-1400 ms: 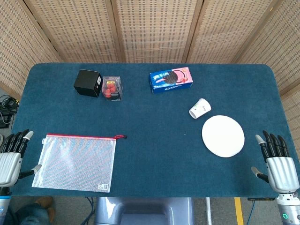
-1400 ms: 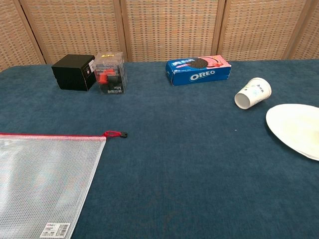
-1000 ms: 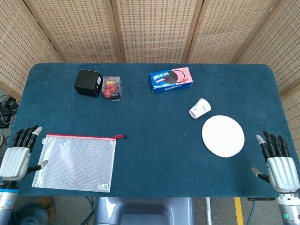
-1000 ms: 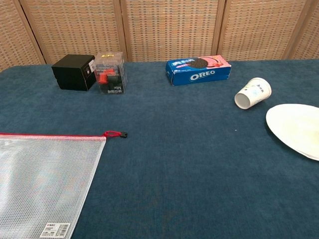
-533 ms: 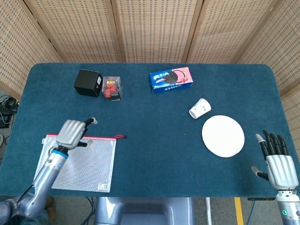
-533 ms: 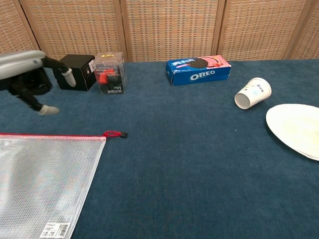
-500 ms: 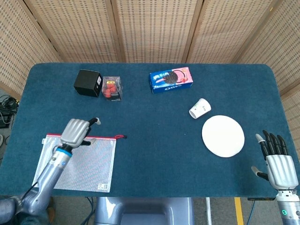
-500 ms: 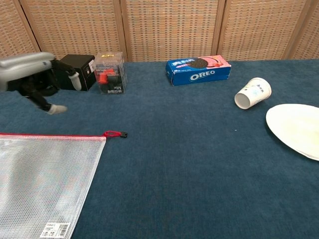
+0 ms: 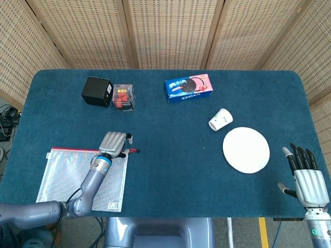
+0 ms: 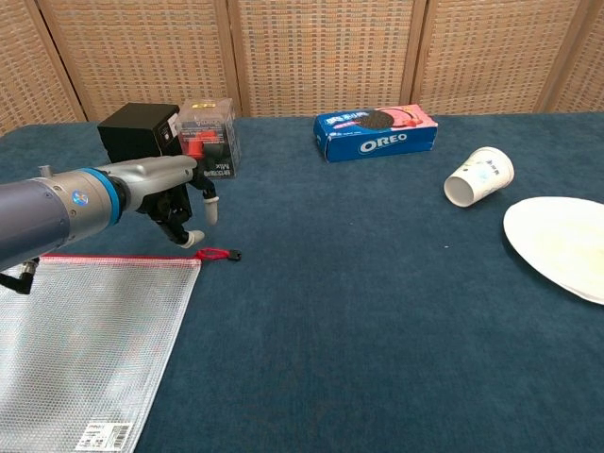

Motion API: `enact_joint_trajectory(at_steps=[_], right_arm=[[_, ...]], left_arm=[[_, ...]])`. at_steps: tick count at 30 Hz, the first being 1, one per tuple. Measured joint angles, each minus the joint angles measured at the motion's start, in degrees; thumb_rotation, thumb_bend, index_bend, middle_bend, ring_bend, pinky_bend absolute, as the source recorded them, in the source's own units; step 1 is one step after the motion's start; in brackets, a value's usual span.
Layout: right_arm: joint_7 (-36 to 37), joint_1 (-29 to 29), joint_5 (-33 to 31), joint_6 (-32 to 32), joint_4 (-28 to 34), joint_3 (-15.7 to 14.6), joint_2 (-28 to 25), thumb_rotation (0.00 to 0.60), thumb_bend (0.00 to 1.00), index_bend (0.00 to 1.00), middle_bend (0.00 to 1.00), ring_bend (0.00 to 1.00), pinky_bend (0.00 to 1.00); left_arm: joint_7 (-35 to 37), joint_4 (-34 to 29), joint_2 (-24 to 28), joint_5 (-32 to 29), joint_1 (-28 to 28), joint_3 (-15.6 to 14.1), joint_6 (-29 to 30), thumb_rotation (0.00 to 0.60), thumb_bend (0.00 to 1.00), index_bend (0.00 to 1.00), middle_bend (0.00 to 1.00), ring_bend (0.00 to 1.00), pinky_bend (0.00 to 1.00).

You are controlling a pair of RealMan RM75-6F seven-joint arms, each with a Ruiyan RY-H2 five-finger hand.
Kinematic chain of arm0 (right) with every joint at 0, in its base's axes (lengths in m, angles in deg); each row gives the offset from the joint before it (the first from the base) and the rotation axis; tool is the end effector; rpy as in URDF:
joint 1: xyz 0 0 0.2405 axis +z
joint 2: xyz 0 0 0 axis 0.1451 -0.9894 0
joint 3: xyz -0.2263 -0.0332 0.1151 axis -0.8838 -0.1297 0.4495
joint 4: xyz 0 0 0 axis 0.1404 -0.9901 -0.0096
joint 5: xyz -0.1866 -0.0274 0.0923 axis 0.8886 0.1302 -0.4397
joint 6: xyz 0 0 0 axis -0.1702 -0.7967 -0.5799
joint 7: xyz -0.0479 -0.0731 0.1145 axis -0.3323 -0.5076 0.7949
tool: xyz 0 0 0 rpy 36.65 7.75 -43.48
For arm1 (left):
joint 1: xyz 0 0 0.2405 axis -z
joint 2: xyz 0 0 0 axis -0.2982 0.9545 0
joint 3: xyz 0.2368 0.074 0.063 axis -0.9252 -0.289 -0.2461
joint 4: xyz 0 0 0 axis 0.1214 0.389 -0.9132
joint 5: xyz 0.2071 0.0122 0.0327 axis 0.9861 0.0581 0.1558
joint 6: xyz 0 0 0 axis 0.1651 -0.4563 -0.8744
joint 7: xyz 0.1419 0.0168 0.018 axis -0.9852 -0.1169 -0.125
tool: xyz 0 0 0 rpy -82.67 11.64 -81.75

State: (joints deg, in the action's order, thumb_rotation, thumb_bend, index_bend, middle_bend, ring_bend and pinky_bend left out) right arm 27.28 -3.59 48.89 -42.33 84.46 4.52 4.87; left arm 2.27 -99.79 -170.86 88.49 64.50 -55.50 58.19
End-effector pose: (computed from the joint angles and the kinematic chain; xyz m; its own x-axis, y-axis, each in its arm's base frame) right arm -0.3208 -0.1855 0.1528 0.4869 0.0549 0.8718 -0.8713 -0.0396 0.4891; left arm -0.1314 0.3529 -0.0483 0.4210 0.3911 0.8184 0.9069 -0.1973 -0.3723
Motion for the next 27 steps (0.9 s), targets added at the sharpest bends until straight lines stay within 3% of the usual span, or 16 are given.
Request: enact_joint_trajectory(at_steps=[27], right_arm=[[1.2,0.3,-0.8,1.1,-0.1,-0.1,-0.3,0.6,0.0,0.0,0.0,0.0,0.0]], left_arm=[[1.0,6.5,-5.3,-2.3,3.1,-2.9,0.4,0.6,0.42,0.46,0.92,0.95,1.0]])
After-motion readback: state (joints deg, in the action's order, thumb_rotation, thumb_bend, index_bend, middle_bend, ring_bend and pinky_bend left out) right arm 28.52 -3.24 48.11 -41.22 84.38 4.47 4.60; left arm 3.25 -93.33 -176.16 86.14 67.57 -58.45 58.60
